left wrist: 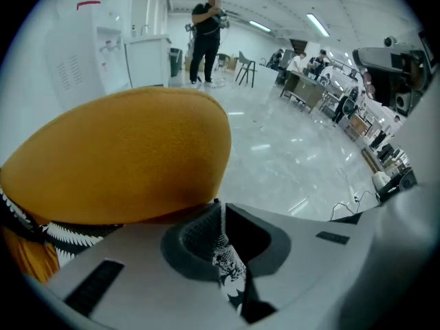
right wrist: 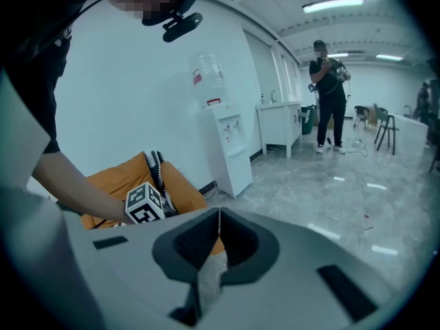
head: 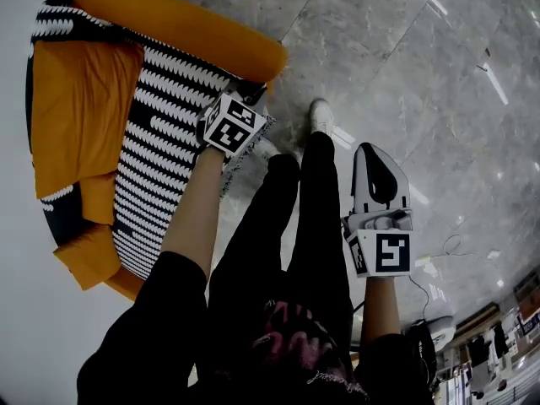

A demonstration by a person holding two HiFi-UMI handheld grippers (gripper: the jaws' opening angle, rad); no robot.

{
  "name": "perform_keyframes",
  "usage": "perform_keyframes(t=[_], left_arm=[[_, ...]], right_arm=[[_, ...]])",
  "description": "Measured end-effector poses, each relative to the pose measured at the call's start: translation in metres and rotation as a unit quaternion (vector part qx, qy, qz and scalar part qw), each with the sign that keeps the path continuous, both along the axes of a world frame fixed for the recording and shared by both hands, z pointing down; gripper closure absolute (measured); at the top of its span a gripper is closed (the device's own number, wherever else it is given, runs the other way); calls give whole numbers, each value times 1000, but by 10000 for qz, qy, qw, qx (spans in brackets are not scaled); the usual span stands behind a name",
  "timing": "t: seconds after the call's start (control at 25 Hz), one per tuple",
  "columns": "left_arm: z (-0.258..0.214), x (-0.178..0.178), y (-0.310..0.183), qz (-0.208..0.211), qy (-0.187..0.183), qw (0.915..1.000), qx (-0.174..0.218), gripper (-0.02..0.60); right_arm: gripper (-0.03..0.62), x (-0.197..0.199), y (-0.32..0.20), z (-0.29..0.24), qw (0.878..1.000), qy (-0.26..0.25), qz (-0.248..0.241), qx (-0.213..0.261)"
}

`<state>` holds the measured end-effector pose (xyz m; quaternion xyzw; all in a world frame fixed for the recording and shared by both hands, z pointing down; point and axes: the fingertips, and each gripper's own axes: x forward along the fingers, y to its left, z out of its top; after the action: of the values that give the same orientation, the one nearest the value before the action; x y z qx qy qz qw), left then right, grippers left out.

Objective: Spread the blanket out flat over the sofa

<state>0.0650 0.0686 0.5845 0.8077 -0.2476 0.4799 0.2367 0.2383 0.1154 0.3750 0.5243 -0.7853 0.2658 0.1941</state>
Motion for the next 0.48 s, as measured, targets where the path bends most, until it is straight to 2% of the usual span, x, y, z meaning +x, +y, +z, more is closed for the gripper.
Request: perform_keyframes(t=[0.2,0.48], left_arm=[[32,6,6,127,-355,9991,-213,554],[69,23,10,-188,-600,9973,-370,552]], right_arm=[[572,32,10,21,9996,-15,215,-198],[572,55,19,49,9987,-12,346,-376]])
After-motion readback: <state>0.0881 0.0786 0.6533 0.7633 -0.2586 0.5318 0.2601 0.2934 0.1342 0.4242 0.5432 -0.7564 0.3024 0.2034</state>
